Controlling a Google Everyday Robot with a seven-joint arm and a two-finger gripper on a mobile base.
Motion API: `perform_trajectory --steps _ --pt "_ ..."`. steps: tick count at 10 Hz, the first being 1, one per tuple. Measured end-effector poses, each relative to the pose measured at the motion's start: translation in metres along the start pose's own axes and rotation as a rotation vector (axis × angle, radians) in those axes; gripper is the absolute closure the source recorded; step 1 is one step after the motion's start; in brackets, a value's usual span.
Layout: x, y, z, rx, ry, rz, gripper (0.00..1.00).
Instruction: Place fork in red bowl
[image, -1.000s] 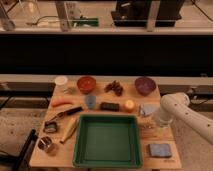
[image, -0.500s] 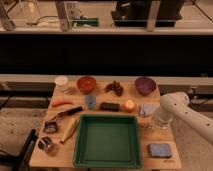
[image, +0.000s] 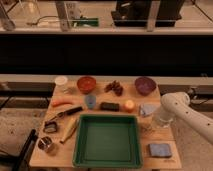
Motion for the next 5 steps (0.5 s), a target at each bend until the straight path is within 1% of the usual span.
perform_trajectory --steps 2,5 --pt "0.0 -0.0009 -0.0012 0.003 -0.004 -0.004 1.0" --pt "0.0037 -0.0015 -0.0089 0.014 -0.001 0.0 1.0"
